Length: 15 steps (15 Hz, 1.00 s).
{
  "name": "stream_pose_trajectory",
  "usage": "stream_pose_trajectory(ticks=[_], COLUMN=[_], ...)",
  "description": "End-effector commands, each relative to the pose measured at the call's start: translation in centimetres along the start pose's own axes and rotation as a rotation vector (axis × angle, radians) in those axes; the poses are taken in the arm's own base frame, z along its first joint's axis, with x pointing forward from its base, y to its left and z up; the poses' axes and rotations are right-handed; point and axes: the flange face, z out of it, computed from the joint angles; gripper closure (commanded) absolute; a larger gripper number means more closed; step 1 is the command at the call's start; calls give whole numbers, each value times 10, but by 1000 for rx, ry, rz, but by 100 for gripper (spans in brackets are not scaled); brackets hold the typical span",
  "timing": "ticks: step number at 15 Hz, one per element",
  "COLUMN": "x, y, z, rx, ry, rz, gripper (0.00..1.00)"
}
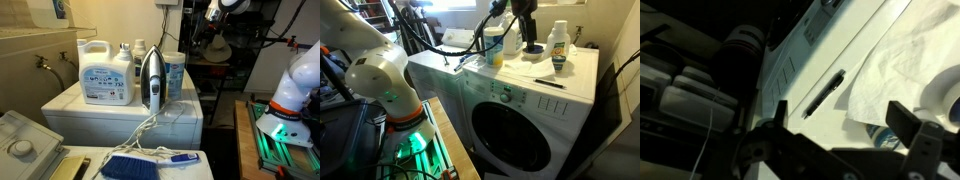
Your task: Put the pen on the paper towel, then place them on the lunchbox
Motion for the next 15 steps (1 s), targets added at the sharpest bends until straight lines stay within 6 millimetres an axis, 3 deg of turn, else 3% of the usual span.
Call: stream_pose_trajectory(ticks=[1,5,10,15], x=[33,51,74,81], y=[0,-9,-17,-22], z=[43,88,127,166], rx=[-74,-132,-240,-257], ry=[-1,-141,-164,-190], rz=[180,252,301,327], gripper=[0,0,0,0])
